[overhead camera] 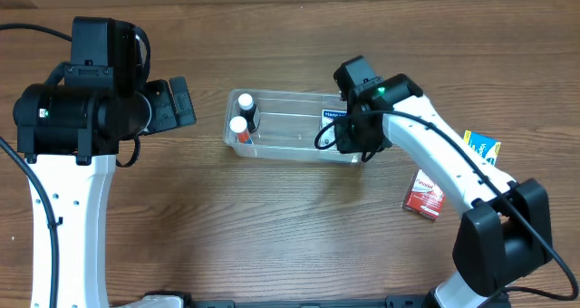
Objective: Pack container
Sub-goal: 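Move the right gripper to the blue VapoDrops box and grasp it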
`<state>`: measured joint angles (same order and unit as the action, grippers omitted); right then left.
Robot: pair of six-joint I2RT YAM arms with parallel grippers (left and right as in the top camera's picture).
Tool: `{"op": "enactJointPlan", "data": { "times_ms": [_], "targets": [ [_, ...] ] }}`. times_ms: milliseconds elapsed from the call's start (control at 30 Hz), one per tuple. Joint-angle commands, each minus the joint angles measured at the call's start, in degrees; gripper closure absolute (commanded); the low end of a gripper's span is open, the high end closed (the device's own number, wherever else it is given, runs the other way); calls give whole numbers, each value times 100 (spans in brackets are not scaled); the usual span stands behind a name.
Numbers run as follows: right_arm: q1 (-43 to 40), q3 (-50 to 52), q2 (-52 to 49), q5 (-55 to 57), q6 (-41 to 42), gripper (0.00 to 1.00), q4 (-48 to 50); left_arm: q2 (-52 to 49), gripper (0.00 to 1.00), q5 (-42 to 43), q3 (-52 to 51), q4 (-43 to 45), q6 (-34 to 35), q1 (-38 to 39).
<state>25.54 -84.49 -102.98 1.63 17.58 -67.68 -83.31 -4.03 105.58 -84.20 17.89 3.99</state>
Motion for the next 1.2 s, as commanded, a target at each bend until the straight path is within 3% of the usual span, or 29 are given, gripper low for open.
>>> {"op": "enactJointPlan", "data": {
  "times_ms": [0, 33, 167, 333, 500, 733, 1167],
  "targets": [
    [-83, -1578, 476, 1176, 138, 27, -577, 4, 0, 48, 33, 11, -15, -22],
    [-181, -1974, 610, 1353, 317, 19, -796, 4, 0, 50, 33, 13, -13, -22],
    [-1049, -2675, 1084, 1370, 671, 0, -1200, 4, 0, 50, 33, 0, -13, -22],
    [-2824, -2393, 1036, 1032, 354, 0, -1622, 4, 0, 50, 33, -4, -15, -22],
    [-4044, -1099, 542, 420, -70, 0, -1126, 4, 0, 50, 33, -2, -13, -22],
    [-4555, 514, -173, 323, -448, 0, 181, 4, 0, 48, 33, 7, -13, -22],
    [-4555, 1840, -356, 297, -916, 0, 1829, 4, 0, 48, 33, 11, -13, -22]
  ]
}}
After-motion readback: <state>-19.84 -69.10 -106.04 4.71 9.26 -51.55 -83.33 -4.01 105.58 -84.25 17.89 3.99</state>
